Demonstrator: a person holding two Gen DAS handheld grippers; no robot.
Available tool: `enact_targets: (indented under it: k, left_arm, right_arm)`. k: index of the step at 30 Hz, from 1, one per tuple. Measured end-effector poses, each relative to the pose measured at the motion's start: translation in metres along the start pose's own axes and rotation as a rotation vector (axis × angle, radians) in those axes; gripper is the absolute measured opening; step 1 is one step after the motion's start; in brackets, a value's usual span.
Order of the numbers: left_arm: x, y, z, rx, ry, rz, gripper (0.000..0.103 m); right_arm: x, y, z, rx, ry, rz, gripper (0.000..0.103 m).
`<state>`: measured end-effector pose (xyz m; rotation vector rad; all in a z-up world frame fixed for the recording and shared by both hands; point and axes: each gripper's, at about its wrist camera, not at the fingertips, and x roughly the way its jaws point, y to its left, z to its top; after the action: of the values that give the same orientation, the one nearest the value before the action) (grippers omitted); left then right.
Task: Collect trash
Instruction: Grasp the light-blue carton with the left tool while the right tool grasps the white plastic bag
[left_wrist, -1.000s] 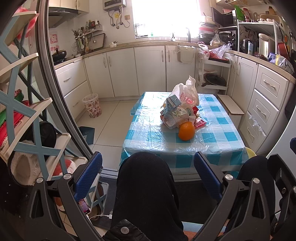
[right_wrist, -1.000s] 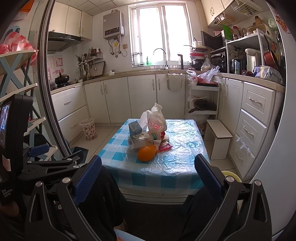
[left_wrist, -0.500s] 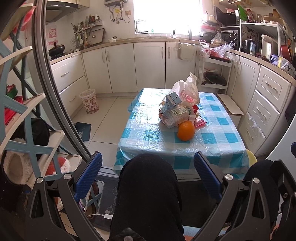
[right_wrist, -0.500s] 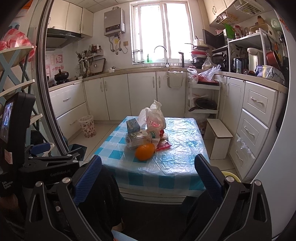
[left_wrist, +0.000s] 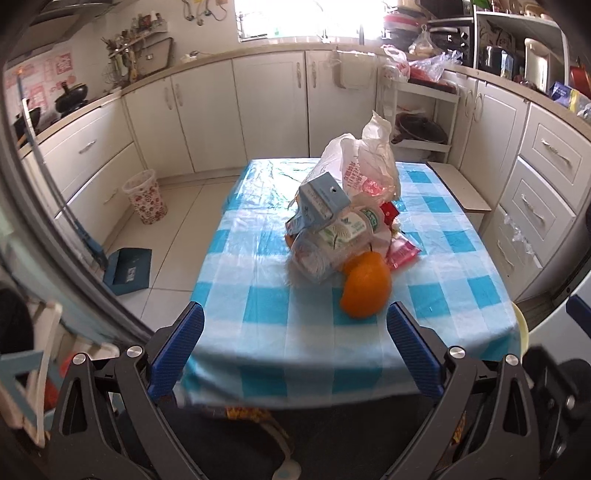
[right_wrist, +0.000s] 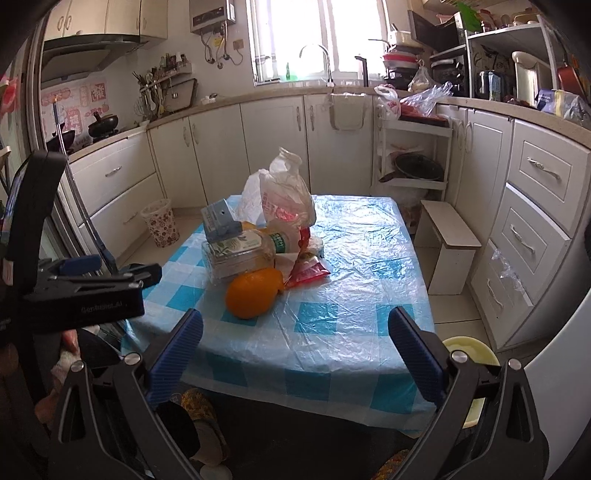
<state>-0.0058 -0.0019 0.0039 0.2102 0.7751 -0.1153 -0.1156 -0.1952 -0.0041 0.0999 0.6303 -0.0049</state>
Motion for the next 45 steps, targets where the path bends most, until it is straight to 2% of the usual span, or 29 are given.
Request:
enact_targets:
  k: [3, 6, 9, 16, 19, 21, 23, 29, 34, 36, 37, 38, 39, 40, 41, 42, 45]
  left_arm:
    - [0.039, -0.006, 0.028, 0.039, 0.036, 0.014, 0.095]
    - [0.067, -0.016, 0.054, 0.081, 0.024, 0.041, 0.095]
    - [0.092, -0.027, 0.072, 0.112, 0.045, 0.047, 0.095]
    - [0.124, -0.028, 0.087, 0.041, 0.059, 0.066, 0.095]
    - [0.135, -0.01, 0.087, -0.038, 0.094, 0.017, 0.072]
    - [0.143, -0.001, 0.084, -0.08, 0.124, -0.014, 0.05]
    - [0.149, 0.009, 0.082, -0.121, 0.156, -0.056, 0.04]
    - [0.155, 0.039, 0.077, -0.23, 0.173, -0.12, 0.036]
    - [0.162, 0.055, 0.073, -0.262, 0.18, -0.136, 0.034]
    - [0.163, 0.059, 0.074, -0.272, 0.181, -0.15, 0.034]
    - [0.164, 0.059, 0.075, -0.273, 0.179, -0.151, 0.034]
    - [0.164, 0.061, 0.076, -0.275, 0.178, -0.153, 0.033]
    - [0.165, 0.062, 0.076, -0.278, 0.176, -0.155, 0.033]
    - [0.165, 0.063, 0.078, -0.28, 0.175, -0.156, 0.033]
    - [0.165, 0.064, 0.079, -0.282, 0.171, -0.153, 0.033]
    - [0.165, 0.064, 0.081, -0.285, 0.167, -0.153, 0.033]
    - [0.163, 0.067, 0.082, -0.294, 0.152, -0.164, 0.033]
  right_arm:
    - [0.026, -0.011, 0.007, 0.024, 0.055, 0.031, 0.096]
    - [0.044, -0.016, 0.015, 0.027, 0.067, 0.04, 0.096]
    - [0.064, -0.024, 0.022, 0.04, 0.083, 0.048, 0.096]
    - [0.114, -0.047, 0.026, 0.087, 0.162, 0.036, 0.096]
    - [0.129, -0.051, 0.037, 0.095, 0.162, 0.047, 0.096]
    - [0.138, -0.051, 0.051, 0.083, 0.133, 0.06, 0.096]
    - [0.148, -0.051, 0.068, 0.069, 0.09, 0.085, 0.096]
    - [0.196, -0.041, 0.115, 0.009, 0.01, 0.168, 0.096]
    - [0.238, -0.041, 0.135, 0.051, 0.025, 0.248, 0.096]
    - [0.252, -0.045, 0.135, 0.099, 0.041, 0.309, 0.096]
    - [0.256, -0.047, 0.135, 0.128, 0.043, 0.355, 0.093]
    - [0.26, -0.048, 0.133, 0.154, 0.05, 0.398, 0.086]
    - [0.263, -0.048, 0.132, 0.169, 0.072, 0.439, 0.062]
    - [0.268, -0.047, 0.132, 0.176, 0.105, 0.458, 0.052]
    - [0.268, -0.046, 0.131, 0.171, 0.108, 0.463, 0.046]
    - [0.266, -0.044, 0.132, 0.16, 0.108, 0.467, 0.034]
    - [0.256, -0.046, 0.133, 0.164, 0.092, 0.495, 0.024]
